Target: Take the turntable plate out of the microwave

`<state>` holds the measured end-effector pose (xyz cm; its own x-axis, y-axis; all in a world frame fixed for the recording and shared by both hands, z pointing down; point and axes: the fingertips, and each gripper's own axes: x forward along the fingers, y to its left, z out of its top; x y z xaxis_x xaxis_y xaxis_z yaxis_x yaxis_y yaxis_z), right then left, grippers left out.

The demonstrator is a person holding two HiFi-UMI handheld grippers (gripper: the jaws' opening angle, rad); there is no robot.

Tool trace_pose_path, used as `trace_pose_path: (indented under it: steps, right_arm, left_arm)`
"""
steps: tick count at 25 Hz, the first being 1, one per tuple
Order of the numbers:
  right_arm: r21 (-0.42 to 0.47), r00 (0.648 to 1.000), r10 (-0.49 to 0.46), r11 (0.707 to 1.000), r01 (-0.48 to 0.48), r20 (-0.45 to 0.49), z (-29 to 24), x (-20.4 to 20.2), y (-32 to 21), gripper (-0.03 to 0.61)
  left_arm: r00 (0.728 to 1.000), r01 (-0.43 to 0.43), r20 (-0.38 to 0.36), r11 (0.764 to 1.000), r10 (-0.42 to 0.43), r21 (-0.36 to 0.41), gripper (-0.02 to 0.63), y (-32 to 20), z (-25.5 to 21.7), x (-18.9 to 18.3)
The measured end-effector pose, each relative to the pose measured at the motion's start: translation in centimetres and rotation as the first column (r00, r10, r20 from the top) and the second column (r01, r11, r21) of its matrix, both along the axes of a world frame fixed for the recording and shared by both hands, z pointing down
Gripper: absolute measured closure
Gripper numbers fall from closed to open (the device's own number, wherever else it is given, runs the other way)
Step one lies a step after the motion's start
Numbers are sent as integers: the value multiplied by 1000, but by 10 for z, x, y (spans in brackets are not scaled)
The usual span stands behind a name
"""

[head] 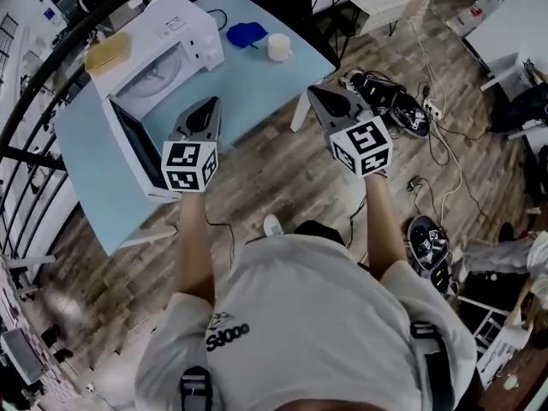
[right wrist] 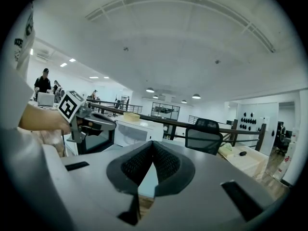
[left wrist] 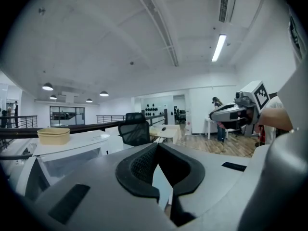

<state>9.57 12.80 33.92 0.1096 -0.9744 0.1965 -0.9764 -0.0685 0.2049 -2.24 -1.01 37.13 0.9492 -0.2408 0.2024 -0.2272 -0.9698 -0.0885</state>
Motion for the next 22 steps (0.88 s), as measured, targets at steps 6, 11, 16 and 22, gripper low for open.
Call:
trace_pose_path:
  steps: [6, 11, 16, 22]
  right_arm:
    - [-11, 993, -114, 993, 114, -23, 6, -6, -68, 580]
    - [-2, 977, -214, 977, 214, -6, 9, -3, -121, 580]
    - [4, 946, -325, 946, 325, 16, 14, 11, -176, 580]
    - [12, 887, -455, 890, 455, 75, 21, 25, -253, 580]
  left_arm:
    - [996, 90, -8, 996, -90, -18, 597, -48, 6, -9]
    - [975, 220, -17, 975, -221, -29, 597, -92, 12, -17]
    - [945, 320, -38, 943, -325, -94, 597, -131, 15, -10]
    - [898, 425, -36, 888, -438, -177, 597, -177, 15, -5]
